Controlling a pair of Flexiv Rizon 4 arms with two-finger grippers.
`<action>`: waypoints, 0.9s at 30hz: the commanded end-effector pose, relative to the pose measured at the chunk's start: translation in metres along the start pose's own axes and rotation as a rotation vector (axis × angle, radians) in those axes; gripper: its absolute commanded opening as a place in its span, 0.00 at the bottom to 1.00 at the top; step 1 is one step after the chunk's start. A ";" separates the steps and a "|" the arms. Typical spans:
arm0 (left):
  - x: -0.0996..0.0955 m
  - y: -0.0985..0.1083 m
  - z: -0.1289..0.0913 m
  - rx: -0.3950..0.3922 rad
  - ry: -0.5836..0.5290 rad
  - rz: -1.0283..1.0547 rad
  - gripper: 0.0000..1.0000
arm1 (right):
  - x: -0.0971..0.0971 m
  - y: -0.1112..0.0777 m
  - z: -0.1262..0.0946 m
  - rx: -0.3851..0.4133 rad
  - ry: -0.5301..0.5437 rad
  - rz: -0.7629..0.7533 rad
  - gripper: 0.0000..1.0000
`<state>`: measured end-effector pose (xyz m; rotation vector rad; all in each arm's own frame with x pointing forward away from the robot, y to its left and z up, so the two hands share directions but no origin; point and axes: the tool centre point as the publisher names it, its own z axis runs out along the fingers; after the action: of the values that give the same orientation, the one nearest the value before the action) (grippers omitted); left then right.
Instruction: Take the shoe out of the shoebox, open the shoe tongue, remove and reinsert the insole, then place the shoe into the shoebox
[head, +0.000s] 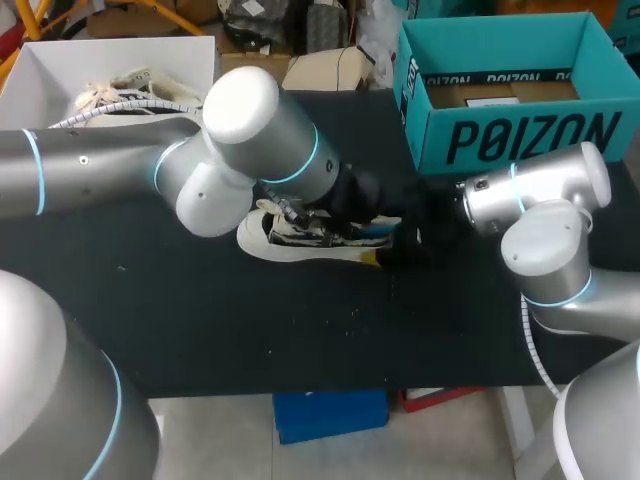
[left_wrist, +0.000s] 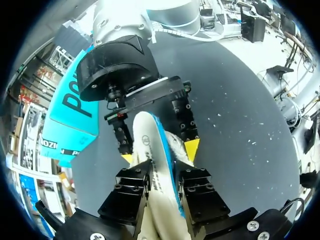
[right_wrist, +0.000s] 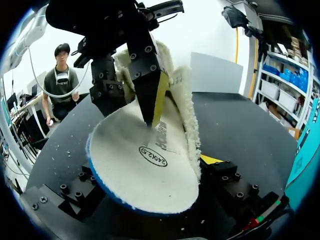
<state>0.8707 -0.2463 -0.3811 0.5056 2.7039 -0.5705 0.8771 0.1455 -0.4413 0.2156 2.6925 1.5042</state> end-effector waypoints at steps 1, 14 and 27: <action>-0.004 -0.003 0.004 -0.001 -0.004 0.000 0.24 | 0.000 0.000 0.000 0.002 0.001 0.001 0.00; 0.004 -0.009 -0.008 0.049 0.120 0.067 0.00 | 0.000 0.000 0.000 0.002 0.001 0.001 0.00; 0.022 -0.042 -0.090 0.428 0.097 0.139 0.00 | 0.000 0.000 0.000 0.002 0.001 0.001 0.00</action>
<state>0.8227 -0.2595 -0.3172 0.8079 2.6870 -0.9061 0.8766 0.1450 -0.4410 0.2154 2.6929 1.5040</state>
